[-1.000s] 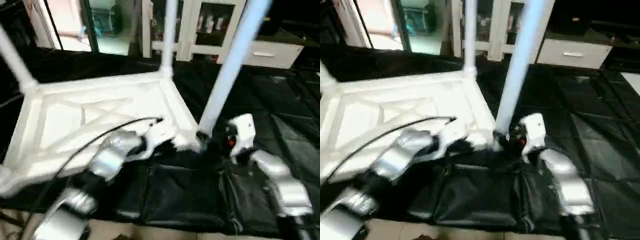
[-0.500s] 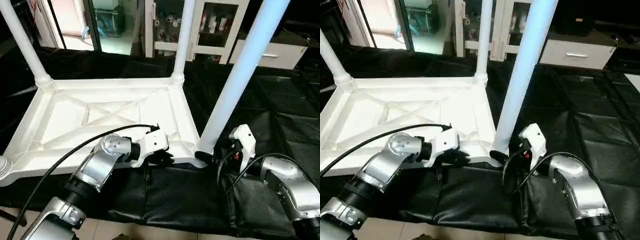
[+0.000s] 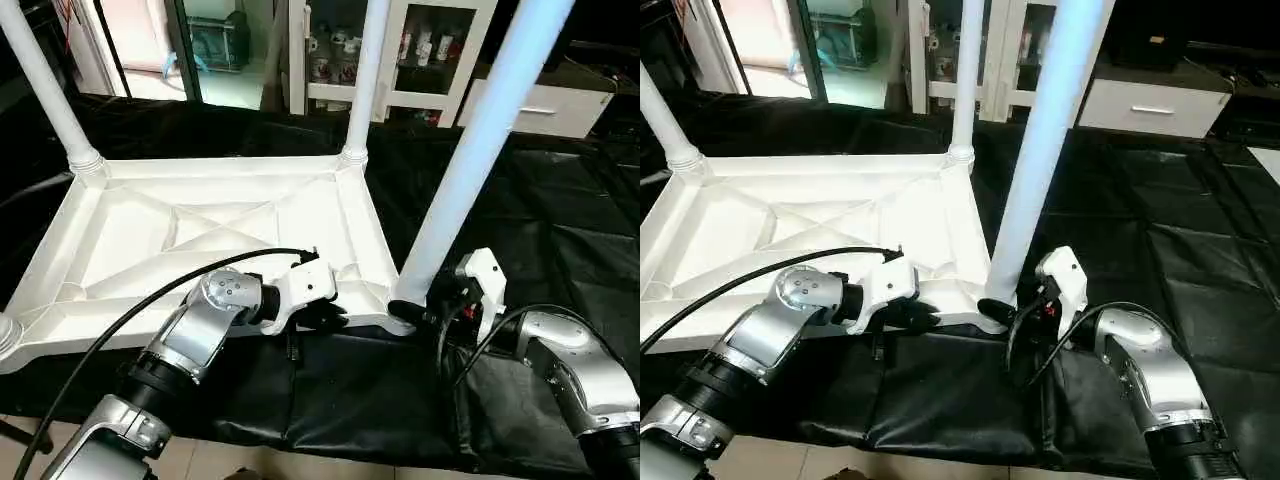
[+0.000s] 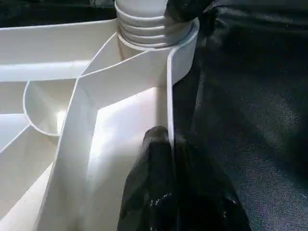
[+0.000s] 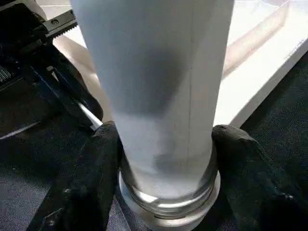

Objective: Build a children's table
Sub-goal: Rotate leg to tighten

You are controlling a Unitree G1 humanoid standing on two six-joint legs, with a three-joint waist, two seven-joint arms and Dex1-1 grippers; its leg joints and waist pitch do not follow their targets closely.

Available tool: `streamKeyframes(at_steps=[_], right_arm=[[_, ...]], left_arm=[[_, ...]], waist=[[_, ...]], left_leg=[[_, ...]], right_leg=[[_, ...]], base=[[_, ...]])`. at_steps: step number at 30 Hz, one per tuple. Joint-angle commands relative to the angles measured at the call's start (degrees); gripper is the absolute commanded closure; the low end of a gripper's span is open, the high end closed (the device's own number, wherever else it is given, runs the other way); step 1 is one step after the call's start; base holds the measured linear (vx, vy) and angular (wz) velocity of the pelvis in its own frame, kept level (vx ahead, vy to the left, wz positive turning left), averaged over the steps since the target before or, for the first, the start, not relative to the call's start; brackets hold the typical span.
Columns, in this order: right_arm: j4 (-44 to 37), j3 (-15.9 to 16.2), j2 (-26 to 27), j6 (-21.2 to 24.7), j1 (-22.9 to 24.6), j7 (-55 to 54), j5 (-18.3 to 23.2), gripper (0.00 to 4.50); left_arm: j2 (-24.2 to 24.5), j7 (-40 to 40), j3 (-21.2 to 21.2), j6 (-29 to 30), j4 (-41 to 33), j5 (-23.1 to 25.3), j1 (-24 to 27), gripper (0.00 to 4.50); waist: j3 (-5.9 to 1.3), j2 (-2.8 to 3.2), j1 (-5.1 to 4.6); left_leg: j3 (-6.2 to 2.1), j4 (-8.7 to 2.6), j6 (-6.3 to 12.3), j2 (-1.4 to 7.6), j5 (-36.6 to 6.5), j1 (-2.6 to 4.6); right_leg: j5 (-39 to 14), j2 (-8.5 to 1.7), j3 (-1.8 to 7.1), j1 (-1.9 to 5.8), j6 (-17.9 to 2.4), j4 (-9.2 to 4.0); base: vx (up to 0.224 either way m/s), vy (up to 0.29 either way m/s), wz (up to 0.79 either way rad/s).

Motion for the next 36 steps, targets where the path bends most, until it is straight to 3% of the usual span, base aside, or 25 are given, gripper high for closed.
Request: streamKeyframes(at_steps=[1, 5, 8, 10, 11, 13, 15, 18, 20, 22, 25, 29, 31, 34, 36], right_arm=[[1.24, -0.05, -0.68, -0.15, 0.14, -0.49, -1.24, 1.87], [1.15, -0.15, -0.57, -0.28, 0.58, -1.13, -1.53, 1.91], [2.46, -1.87, 2.10, 1.10, -0.49, -10.12, -3.78, 1.92], [3.38, -3.23, 4.16, 2.20, -1.34, -16.19, -4.89, 1.92], [3.93, -4.21, 5.52, 2.90, -1.87, -20.08, -5.46, 1.93], [4.86, -6.77, 9.48, 5.49, -2.99, -30.61, -6.85, 1.93], [4.98, -8.17, 12.49, 6.62, -3.38, -36.81, -7.45, 1.93], [5.15, -8.81, 14.78, 6.59, -3.62, -40.71, -7.89, 1.98], [5.58, -7.70, 18.52, 5.24, -4.10, -47.26, -10.72, 2.02], [5.85, -6.49, 19.86, 4.38, -4.34, -48.80, -11.95, 2.02], [5.93, -4.20, 21.23, 2.56, -4.58, -49.13, -12.89, 2.02], [1.92, -4.38, 19.45, -1.11, -2.54, -39.28, -7.87, 2.02], [0.27, -4.60, 18.44, -1.49, -1.74, -36.56, -6.72, 1.47], [-1.51, -5.01, 16.74, -1.44, -0.67, -33.65, -5.50, 1.30], [-2.20, -5.47, 15.30, -1.52, -0.12, -32.07, -5.03, 0.96]], left_arm=[[-0.97, -2.14, -0.32, -0.90, -2.94, -3.32, 0.76, 4.50], [-0.85, -1.94, -0.59, -0.74, -2.72, -2.86, 0.91, 4.50], [-2.14, 0.85, -0.11, 0.41, 0.02, -1.73, -0.49, 4.50], [-3.37, 3.35, 0.33, 1.04, 2.27, -0.87, -1.91, 4.50], [-4.27, 5.14, 0.65, 1.53, 3.80, -0.33, -2.91, 4.50], [-7.41, 12.18, 1.87, 4.20, 8.67, 1.55, -6.46, 4.50], [-10.10, 17.14, 2.97, 5.83, 12.17, 2.20, -9.21, 4.50], [-12.05, 20.30, 3.56, 6.19, 14.59, 2.45, -11.15, 4.50], [-15.69, 25.53, 4.34, 6.45, 18.66, 2.83, -14.34, 4.50], [-17.08, 27.14, 4.50, 6.39, 20.10, 3.00, -15.44, 4.50], [-18.56, 28.27, 4.33, 5.79, 22.19, 3.25, -16.79, 4.50], [-16.67, 25.59, 3.47, 3.51, 21.29, 3.08, -15.64, 4.50], [-15.43, 23.84, 3.02, 1.95, 20.49, 2.95, -14.79, 4.50], [-13.46, 20.46, 2.60, 0.48, 18.26, 2.37, -12.90, 4.50], [-11.94, 18.01, 2.43, 1.30, 16.03, 1.86, -11.14, 4.50]], waist=[[-3.26, -1.15, 0.12], [-3.31, -1.13, 0.14], [-3.24, -1.17, 0.01], [-3.14, -1.18, -0.21], [-2.89, -1.14, -0.61], [-3.04, -1.12, -0.81], [-3.07, -1.02, -0.73], [-3.30, -1.15, -0.41], [-3.51, -0.97, -0.11], [-3.62, -0.96, 0.13], [-3.51, -1.09, 0.58], [-3.45, -1.12, 1.10], [-3.42, -1.22, 1.19], [-3.38, -1.16, 1.26], [-3.32, -1.25, 0.60]], left_leg=[[-2.47, -4.70, 4.18, 5.50, -7.14, 0.81], [-2.45, -4.65, 4.36, 5.50, -6.72, 0.82], [-2.44, -4.74, 3.97, 5.49, -7.50, 0.90], [-2.58, -4.90, 3.02, 5.39, -8.69, 0.79], [-2.46, -5.09, 2.08, 5.28, -9.85, 0.95], [-2.74, -5.24, -0.06, 5.20, -12.04, 1.25], [-2.69, -5.26, -0.95, 5.20, -12.19, 1.34], [-2.53, -5.08, -0.20, 5.05, -9.84, 1.20], [-2.40, -4.92, 0.35, 4.94, -7.54, 1.27], [-2.39, -4.82, 1.18, 4.92, -5.27, 1.10], [-2.33, -4.81, 2.29, 4.99, -5.41, 1.07], [-2.43, -4.89, 2.74, 5.22, -7.15, 1.09], [-2.43, -4.88, 3.65, 5.23, -6.20, 0.99], [-2.55, -4.91, 4.51, 5.25, -6.29, 0.68], [-2.70, -5.01, 3.94, 5.33, -7.68, 0.49]], right_leg=[[-9.11, -5.36, 2.84, 1.89, -14.25, -3.99], [-8.58, -5.35, 2.83, 1.92, -14.38, -3.92], [-9.42, -5.30, 2.82, 1.80, -14.37, -4.02], [-11.93, -5.36, 2.82, 1.83, -13.76, -4.26], [-14.07, -5.04, 2.90, 1.34, -13.20, -4.57], [-17.71, -5.21, 2.80, 1.32, -12.29, -4.83], [-16.48, -5.19, 2.95, 1.13, -11.50, -4.94], [-12.23, -5.26, 3.08, 1.30, -11.76, -4.64], [-8.41, -5.13, 3.05, 1.40, -12.31, -4.31], [-4.83, -5.21, 3.00, 1.74, -13.07, -3.94], [-4.93, -5.39, 2.98, 1.93, -13.15, -4.12], [-6.54, -5.53, 3.01, 2.10, -12.45, -4.25], [-5.16, -5.36, 2.95, 2.09, -12.68, -4.10], [-5.08, -5.54, 2.92, 2.34, -12.62, -4.05], [-8.16, -5.64, 2.87, 2.37, -12.57, -4.28]], base=[[0.000, 0.000, 0.00], [0.000, 0.000, 0.00], [0.000, 0.000, 0.00], [0.000, 0.000, 0.00], [0.000, 0.000, 0.00], [0.000, 0.000, 0.00], [0.000, 0.000, 0.00], [0.000, 0.000, 0.00], [0.000, 0.000, 0.00], [0.000, 0.000, 0.00], [0.000, 0.000, 0.00], [0.000, 0.000, 0.00], [0.000, 0.000, 0.00], [0.000, 0.000, 0.00], [0.000, 0.000, 0.00]])
